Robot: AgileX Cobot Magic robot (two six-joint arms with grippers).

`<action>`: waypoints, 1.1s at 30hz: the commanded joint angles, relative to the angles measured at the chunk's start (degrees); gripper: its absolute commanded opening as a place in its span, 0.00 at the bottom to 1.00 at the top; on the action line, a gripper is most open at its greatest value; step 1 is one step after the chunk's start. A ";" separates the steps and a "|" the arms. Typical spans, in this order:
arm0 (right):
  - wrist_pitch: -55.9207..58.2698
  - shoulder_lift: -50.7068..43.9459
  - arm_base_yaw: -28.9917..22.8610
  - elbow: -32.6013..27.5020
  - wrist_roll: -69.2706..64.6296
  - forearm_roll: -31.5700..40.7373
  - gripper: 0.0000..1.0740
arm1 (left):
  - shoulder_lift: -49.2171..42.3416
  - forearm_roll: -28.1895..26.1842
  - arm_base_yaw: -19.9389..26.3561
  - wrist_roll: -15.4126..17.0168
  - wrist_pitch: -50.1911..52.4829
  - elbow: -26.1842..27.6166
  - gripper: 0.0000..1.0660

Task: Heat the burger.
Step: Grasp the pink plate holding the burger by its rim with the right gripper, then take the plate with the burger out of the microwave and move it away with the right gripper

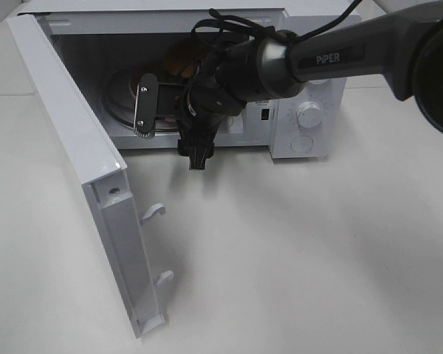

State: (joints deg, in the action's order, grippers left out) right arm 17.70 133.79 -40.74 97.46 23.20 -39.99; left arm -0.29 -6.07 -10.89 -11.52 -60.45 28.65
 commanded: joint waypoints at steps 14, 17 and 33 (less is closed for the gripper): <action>-1.15 1.55 0.11 0.23 -0.46 -0.46 0.37 | -0.52 0.52 0.06 1.43 0.80 -0.11 0.00; 0.23 1.55 0.11 0.23 -0.46 -0.46 0.18 | -0.52 0.52 0.06 1.43 0.80 -0.11 0.00; 2.41 -1.38 -0.06 0.17 0.06 0.17 0.00 | -0.52 0.52 0.06 1.43 0.80 -0.11 0.00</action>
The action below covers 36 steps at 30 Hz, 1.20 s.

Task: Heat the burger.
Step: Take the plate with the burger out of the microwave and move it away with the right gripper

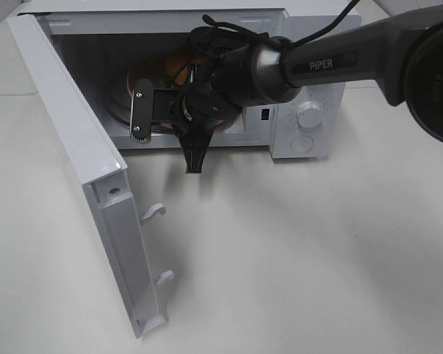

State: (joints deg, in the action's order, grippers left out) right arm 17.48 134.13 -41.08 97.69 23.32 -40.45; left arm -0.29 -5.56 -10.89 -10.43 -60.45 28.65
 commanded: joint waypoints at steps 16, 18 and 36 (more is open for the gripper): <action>9.00 -10.26 -2.46 -3.38 15.87 6.82 0.00 | -0.52 0.00 0.06 0.34 0.80 -0.11 0.00; 7.68 -11.92 -2.75 -6.07 16.44 6.70 0.00 | -0.52 0.00 0.06 0.34 0.80 -0.11 0.00; 0.52 -30.37 -3.09 -33.00 22.40 4.18 0.00 | -0.52 -0.06 0.06 0.34 0.80 -0.11 0.00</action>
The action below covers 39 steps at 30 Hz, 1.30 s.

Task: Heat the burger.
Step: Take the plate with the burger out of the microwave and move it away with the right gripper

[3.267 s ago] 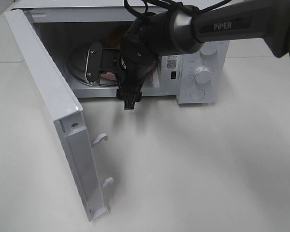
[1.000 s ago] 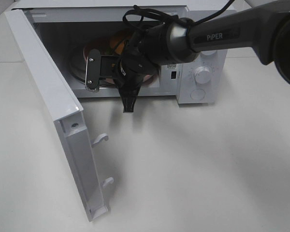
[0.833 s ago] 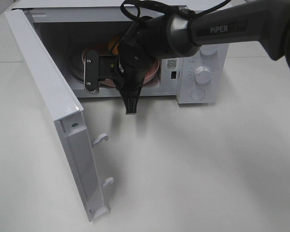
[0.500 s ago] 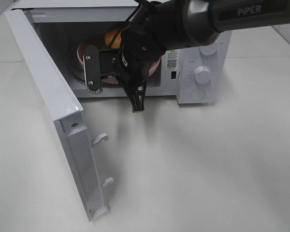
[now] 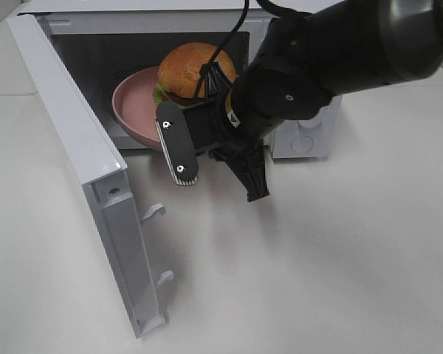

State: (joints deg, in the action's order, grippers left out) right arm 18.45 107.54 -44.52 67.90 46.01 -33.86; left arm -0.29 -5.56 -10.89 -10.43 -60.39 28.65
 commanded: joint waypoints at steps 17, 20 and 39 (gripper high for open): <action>-0.92 -20.23 0.34 -28.88 -2.12 -6.76 0.00 | -0.52 -0.11 0.06 0.34 0.74 -0.11 0.00; -0.92 -22.00 0.34 -31.46 -2.98 -7.05 0.00 | -0.52 -0.11 0.06 0.34 0.74 -0.11 0.00; 0.17 -27.39 14.09 -45.15 -45.26 -24.35 0.00 | -0.52 -0.11 0.06 0.34 0.74 -0.11 0.00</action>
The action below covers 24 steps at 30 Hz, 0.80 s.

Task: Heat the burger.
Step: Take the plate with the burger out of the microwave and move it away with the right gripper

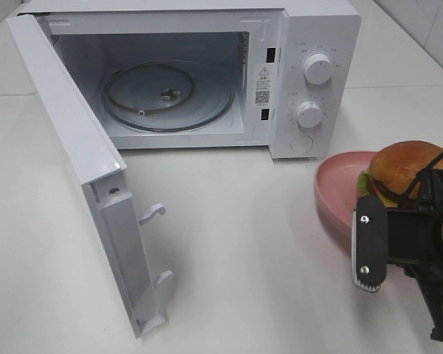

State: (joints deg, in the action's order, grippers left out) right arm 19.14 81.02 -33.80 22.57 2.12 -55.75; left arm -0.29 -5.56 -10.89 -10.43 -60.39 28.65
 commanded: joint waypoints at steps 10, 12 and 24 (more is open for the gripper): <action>-1.72 5.67 15.93 0.57 -0.34 -2.75 0.00 | -0.52 -0.11 0.06 0.34 0.74 -0.11 0.00; -1.78 7.68 16.44 1.55 -0.80 -2.64 0.00 | -0.52 -0.11 0.06 0.34 0.74 -0.11 0.00; 1.49 12.03 16.27 8.19 -12.38 2.23 0.38 | -0.52 -0.11 0.06 0.34 0.74 -0.11 0.00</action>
State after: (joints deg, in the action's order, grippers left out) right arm 20.05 93.11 -17.70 30.31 -9.63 -55.52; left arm -0.29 -5.56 -10.89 -10.43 -60.39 28.65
